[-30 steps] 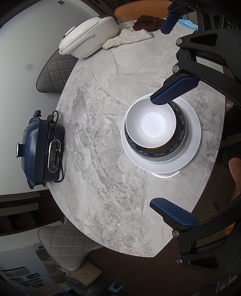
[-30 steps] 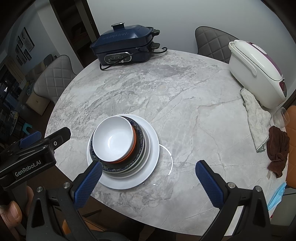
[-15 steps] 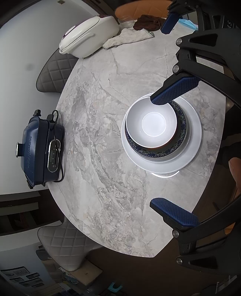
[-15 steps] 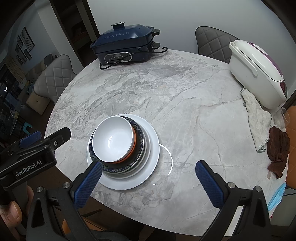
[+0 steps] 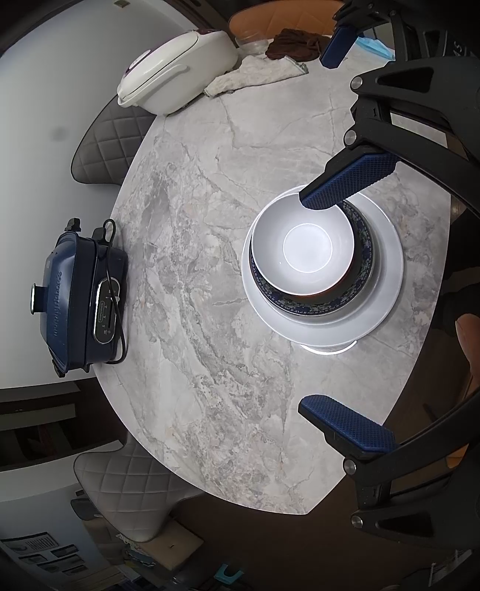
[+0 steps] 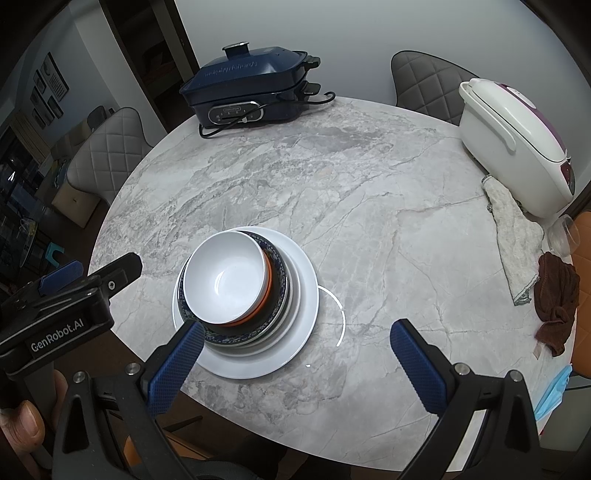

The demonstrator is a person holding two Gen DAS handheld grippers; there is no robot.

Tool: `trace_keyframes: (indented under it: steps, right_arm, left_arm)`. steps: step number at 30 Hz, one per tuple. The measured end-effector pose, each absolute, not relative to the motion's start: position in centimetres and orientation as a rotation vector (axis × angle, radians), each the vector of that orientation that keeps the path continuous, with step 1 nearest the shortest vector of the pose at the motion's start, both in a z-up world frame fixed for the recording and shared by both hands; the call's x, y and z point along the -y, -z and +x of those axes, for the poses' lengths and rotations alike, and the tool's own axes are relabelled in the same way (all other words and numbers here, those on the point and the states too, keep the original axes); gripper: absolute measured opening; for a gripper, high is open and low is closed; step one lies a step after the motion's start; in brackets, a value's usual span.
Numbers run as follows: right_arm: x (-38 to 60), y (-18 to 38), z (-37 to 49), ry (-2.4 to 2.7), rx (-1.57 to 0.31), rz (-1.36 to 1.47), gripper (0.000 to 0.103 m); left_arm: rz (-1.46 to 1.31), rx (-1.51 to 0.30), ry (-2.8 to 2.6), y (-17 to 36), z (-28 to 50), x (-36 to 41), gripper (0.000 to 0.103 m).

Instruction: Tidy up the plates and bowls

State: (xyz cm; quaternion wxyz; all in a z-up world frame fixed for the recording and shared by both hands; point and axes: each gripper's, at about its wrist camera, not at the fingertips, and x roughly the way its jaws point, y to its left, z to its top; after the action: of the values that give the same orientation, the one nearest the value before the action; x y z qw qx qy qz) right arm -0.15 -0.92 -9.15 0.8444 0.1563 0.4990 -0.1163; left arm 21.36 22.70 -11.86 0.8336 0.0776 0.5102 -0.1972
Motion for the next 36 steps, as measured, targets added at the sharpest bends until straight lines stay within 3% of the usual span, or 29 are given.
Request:
trace_keyframes:
  steps: [36]
  right_arm:
    - [0.56, 9.62, -0.61, 0.235, -1.061, 0.343, 0.103]
  left_arm:
    - [0.171, -1.047, 0.435, 12.12, 21.69, -21.95, 0.102]
